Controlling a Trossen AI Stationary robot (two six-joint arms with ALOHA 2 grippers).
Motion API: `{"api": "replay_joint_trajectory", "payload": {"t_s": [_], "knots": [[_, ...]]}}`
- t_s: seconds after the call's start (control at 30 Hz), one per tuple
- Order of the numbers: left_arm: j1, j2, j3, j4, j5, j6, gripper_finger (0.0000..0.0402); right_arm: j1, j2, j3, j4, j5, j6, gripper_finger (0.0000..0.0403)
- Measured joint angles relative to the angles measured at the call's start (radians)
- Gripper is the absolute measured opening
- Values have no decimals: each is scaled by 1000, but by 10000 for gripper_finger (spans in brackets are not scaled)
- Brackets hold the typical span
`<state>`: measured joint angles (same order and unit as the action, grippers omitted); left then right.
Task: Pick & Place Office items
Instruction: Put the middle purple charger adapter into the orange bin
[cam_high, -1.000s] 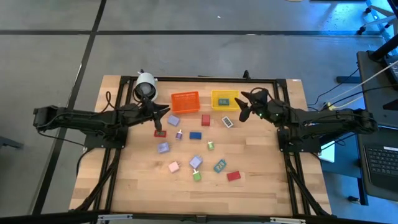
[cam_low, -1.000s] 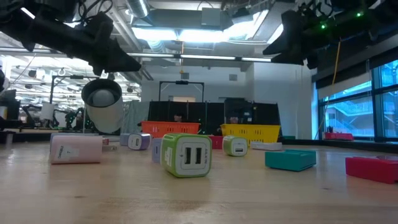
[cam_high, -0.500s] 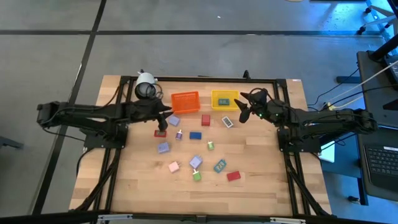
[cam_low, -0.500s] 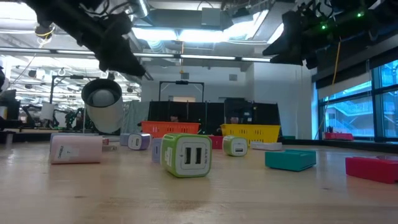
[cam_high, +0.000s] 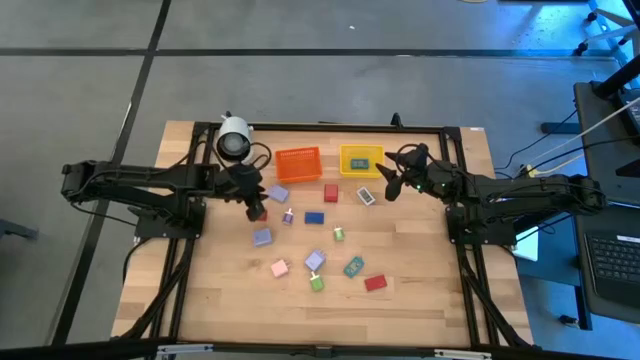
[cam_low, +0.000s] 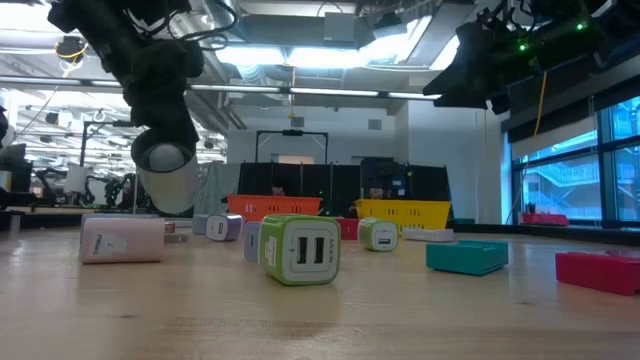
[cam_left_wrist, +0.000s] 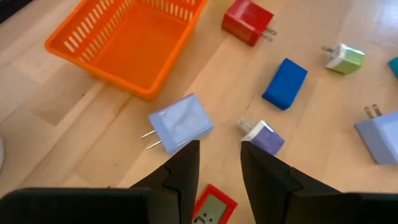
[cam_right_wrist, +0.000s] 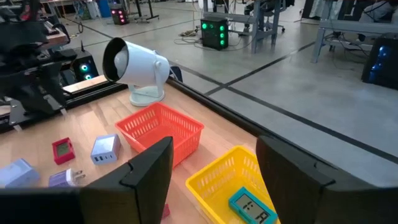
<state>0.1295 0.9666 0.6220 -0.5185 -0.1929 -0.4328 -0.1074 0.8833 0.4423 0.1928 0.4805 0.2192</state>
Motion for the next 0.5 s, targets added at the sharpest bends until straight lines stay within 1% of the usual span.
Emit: {"api": "replay_joint_trajectory", "payload": {"t_s": [0.07, 0.1, 0.2, 0.27, 0.37, 0.5], "knots": [[4, 5, 0, -12, 9, -3, 114, 0, 0, 0, 0, -4, 2, 233], [5, 9, 0, -20, 33, 2, 114, 0, 0, 0, 0, -9, 1, 233], [-1, 28, 0, -61, 149, 10, 114, 0, 0, 0, -1, -26, 1, 233], [-16, 47, 0, -89, 211, -34, 114, 0, 0, 0, -7, -27, 1, 233], [-69, 68, 0, -110, 246, -98, 114, 0, 0, 0, -19, -28, 0, 233], [-159, 71, 10, -57, 298, -157, 114, 0, 0, 0, -19, -28, -16, 233]]}}
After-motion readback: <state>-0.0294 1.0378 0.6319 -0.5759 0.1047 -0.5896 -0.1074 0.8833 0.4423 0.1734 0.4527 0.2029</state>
